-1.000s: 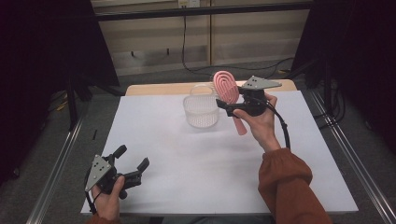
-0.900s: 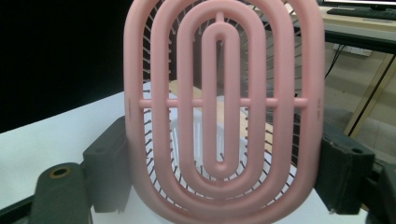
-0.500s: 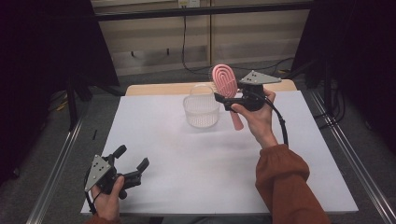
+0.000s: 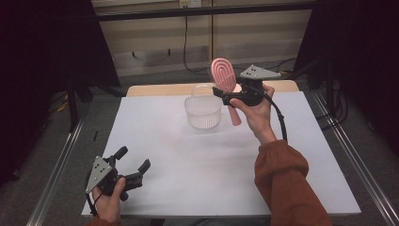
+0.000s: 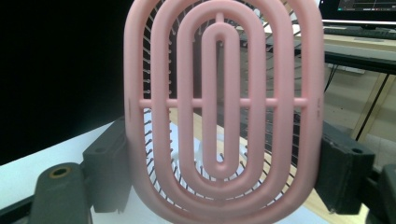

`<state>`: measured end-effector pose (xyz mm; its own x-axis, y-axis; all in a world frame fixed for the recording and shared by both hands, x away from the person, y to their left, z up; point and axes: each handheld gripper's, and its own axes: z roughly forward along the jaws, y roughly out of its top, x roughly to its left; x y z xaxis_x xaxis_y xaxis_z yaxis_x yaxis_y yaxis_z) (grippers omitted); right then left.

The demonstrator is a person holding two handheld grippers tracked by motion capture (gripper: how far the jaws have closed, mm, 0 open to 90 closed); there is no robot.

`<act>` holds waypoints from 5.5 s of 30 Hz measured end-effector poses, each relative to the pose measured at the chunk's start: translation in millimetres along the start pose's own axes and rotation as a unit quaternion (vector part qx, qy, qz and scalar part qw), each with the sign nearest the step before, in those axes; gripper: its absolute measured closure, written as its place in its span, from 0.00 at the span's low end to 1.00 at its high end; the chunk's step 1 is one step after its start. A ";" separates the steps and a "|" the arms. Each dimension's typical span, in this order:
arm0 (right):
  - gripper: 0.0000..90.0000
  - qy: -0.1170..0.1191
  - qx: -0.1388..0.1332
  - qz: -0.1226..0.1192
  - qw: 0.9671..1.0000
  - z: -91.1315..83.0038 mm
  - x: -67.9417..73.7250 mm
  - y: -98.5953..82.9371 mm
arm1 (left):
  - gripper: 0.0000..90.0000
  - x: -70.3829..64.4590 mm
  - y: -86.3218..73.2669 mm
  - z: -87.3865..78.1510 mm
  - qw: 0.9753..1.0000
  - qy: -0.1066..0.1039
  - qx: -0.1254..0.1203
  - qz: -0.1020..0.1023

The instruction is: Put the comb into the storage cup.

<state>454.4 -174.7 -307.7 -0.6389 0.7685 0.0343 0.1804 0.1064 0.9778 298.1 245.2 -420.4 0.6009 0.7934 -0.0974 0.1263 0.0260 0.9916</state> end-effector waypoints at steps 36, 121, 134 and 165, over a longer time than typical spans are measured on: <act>0.22 0.008 -0.029 -0.011 0.999 33.8 1.0 26.2 | 0.03 3.1 0.7 -1.0 1.000 0.001 0.003 -0.008; 0.21 -0.011 -0.023 -0.001 1.000 99.3 -11.7 -18.5 | 0.03 1.6 0.7 -1.6 1.000 -0.010 0.014 0.003; 0.21 -0.011 -0.016 -0.002 1.000 99.9 -11.3 -29.5 | 0.03 -0.4 0.7 -0.8 1.000 -0.017 0.018 0.003; 0.21 -0.020 0.006 0.003 1.000 95.2 -15.8 -56.0 | 0.03 1.0 0.1 -0.2 1.000 -0.015 0.021 0.006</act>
<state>525.6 -132.7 -382.7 -0.6066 0.7943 0.0324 0.1932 0.1077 0.9752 298.6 246.1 -420.3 0.6260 0.7748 -0.0881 0.1508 -0.0095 0.9885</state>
